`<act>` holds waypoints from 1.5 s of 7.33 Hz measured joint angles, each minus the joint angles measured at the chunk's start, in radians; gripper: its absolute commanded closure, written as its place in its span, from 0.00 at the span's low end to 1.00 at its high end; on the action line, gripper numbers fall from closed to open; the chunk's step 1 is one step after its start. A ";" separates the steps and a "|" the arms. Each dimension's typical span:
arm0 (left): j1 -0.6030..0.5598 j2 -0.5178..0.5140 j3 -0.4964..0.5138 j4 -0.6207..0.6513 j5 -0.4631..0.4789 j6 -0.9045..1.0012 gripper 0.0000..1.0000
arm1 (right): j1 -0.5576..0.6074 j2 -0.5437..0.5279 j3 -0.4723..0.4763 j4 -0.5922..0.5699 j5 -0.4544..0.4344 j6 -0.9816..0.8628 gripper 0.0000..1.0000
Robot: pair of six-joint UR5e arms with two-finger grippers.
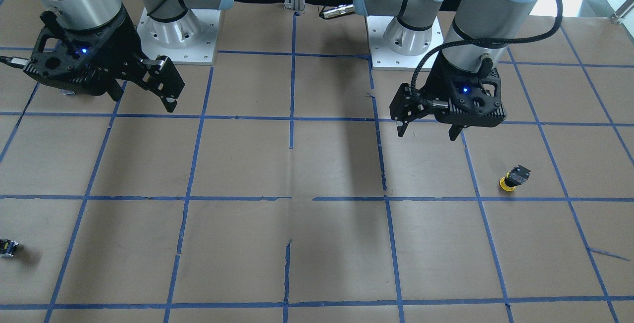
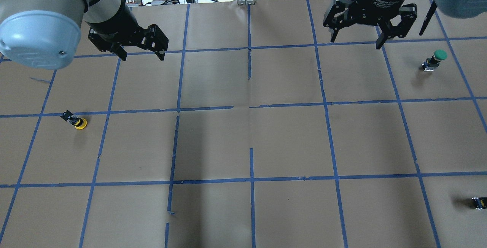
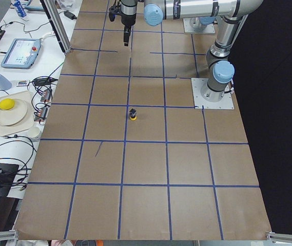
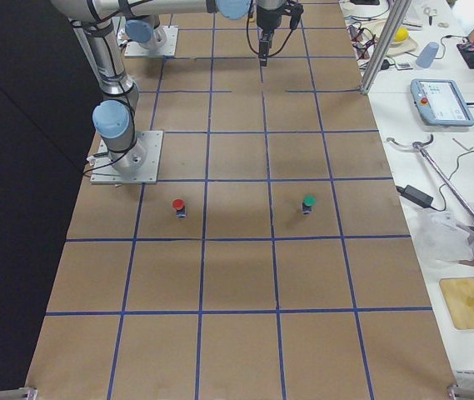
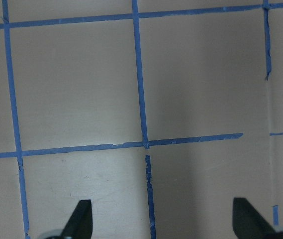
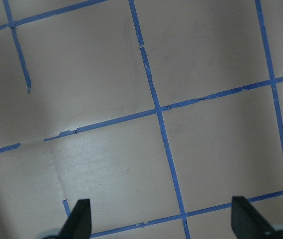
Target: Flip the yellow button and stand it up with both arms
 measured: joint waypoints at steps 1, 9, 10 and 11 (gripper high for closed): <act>0.000 0.001 -0.001 0.000 0.000 -0.001 0.00 | 0.000 -0.001 0.001 0.000 0.000 0.000 0.00; 0.010 -0.010 -0.009 -0.022 0.024 0.007 0.00 | 0.002 -0.002 0.003 0.000 0.001 0.000 0.00; 0.019 -0.008 -0.009 -0.041 0.058 0.011 0.00 | 0.002 -0.002 0.004 0.000 0.000 0.001 0.00; 0.037 -0.009 -0.010 -0.056 0.079 0.028 0.00 | 0.002 -0.002 0.005 0.001 0.000 0.001 0.00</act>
